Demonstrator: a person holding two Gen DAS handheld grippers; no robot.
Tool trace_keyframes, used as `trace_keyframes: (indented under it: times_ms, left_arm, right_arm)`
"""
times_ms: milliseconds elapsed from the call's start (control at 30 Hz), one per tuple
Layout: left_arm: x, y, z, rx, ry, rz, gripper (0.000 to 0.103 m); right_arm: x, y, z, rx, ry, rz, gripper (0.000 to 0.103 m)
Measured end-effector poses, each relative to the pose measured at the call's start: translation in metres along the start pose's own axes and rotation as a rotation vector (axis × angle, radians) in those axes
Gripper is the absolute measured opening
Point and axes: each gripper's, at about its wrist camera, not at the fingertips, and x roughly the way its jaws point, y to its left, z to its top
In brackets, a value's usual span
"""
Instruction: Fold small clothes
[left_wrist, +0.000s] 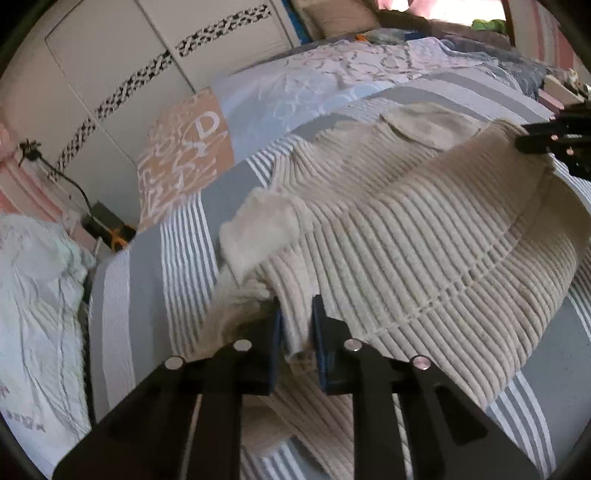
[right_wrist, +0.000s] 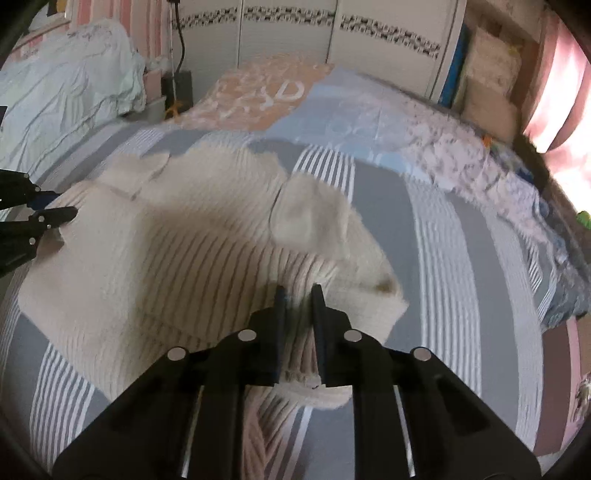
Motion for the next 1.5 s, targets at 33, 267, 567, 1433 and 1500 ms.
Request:
trace_keyframes:
  times_ms: [33, 267, 567, 1433, 1500]
  left_arm:
    - [-0.003, 0.006, 0.007, -0.001, -0.025, 0.016, 0.016]
    - [0.016, 0.038, 0.042, -0.011, -0.09, 0.146, 0.083]
    - [0.013, 0.1, 0.051, -0.289, -0.087, 0.03, 0.086]
    - [0.048, 0.06, 0.018, -0.296, 0.075, -0.033, 0.014]
    - [0.043, 0.067, 0.02, -0.315, 0.054, -0.033, 0.014]
  right_arm:
    - [-0.002, -0.002, 0.006, 0.0, -0.018, -0.01, 0.014]
    - [0.021, -0.007, 0.047, -0.032, -0.087, -0.085, 0.037]
    - [0.012, -0.039, 0.045, 0.113, -0.101, -0.06, 0.046]
    - [0.07, -0.006, 0.031, -0.003, 0.035, -0.074, 0.008]
    - [0.057, -0.004, 0.034, -0.034, -0.027, -0.14, 0.008]
